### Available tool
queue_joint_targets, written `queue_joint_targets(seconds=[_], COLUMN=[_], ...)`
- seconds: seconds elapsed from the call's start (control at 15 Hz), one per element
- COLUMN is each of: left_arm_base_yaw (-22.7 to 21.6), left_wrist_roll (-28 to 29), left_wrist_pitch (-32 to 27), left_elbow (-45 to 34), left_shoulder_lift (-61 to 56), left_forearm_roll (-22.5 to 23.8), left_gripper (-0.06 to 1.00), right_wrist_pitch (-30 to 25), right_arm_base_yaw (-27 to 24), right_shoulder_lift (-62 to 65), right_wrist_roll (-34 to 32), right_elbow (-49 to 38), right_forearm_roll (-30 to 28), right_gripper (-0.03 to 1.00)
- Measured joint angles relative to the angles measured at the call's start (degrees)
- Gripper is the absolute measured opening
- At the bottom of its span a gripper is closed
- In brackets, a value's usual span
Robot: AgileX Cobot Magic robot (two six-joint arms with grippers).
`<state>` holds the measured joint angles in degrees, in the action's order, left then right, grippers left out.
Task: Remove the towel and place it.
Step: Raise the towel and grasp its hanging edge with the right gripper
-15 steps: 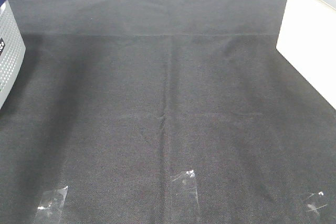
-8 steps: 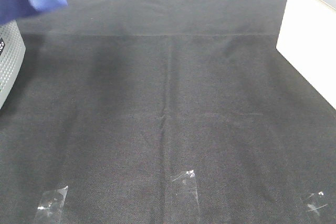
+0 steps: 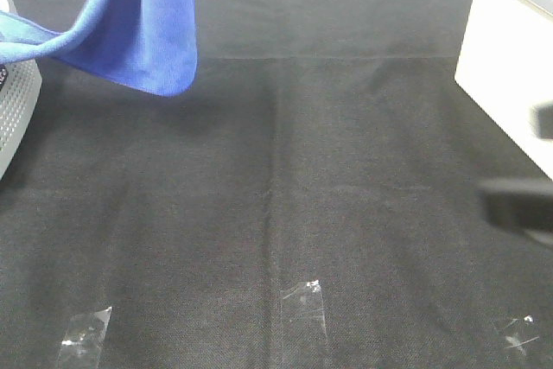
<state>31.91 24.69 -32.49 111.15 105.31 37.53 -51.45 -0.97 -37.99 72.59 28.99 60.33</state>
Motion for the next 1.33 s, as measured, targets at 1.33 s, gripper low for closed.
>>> queue_joint_targets(seconds=[1.33], left_arm_base_yaw=[3.6], left_wrist_roll=[-62.0], left_wrist_pitch=[-3.0], left_elbow=[0.1], left_shoulder_lift=[0.0], left_forearm_roll=[-50.6], left_gripper=[0.00], right_wrist_pitch=[-9.9], right_arm_base_yaw=[12.0], right_shoulder_lift=[-74.3], right_wrist_roll=[57.2], right_elbow=[20.2], right_forearm_roll=[39.1], right_gripper=[0.77])
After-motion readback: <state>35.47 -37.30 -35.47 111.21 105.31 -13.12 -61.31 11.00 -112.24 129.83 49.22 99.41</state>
